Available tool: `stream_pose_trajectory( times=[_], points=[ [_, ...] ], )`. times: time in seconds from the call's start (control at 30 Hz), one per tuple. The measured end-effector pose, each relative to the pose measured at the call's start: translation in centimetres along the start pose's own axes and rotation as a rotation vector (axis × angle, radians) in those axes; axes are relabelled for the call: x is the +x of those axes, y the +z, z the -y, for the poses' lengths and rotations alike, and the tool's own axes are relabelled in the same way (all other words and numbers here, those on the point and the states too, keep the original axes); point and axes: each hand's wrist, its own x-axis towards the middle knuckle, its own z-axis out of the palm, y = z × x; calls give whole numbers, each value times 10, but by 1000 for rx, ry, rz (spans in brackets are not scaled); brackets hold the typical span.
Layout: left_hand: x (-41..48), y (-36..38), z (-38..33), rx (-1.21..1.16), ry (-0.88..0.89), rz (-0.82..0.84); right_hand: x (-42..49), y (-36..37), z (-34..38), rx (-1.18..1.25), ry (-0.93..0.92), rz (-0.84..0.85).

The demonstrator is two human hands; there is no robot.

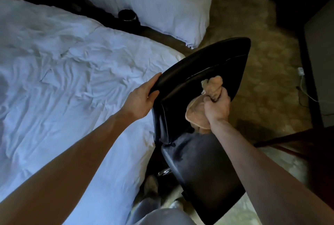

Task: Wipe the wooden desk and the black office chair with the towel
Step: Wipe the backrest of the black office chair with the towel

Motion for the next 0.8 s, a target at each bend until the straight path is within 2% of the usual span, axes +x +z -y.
stream_pose_trajectory(
  times=[0.17,0.27,0.33,0.5,0.57,0.63,0.7,0.77,0.8],
  points=[
    [-22,8,-5,48,-78,-83,-51,50,3,46,-76,134],
    [-31,9,-4,49,-120,-98,-97,61,-14,3,-151,351],
    [-40,11,-7,34,-135,-101,-106,55,-22,108,-134,428],
    [-59,19,-20,-1,-198,-155,-82,27,-14,309,-124,-5],
    [-66,21,-21,-13,-222,-166,-72,25,-14,268,-127,-19],
    [-74,23,-20,-11,-228,-170,-81,33,-19,136,-162,93],
    [-79,22,-16,10,-217,-182,-112,47,-30,53,-267,298],
    [-85,20,-11,16,-222,-166,-152,53,-44,100,-331,501],
    [-89,20,-12,-1,-225,-158,-166,52,-52,164,-348,539]
  ],
)
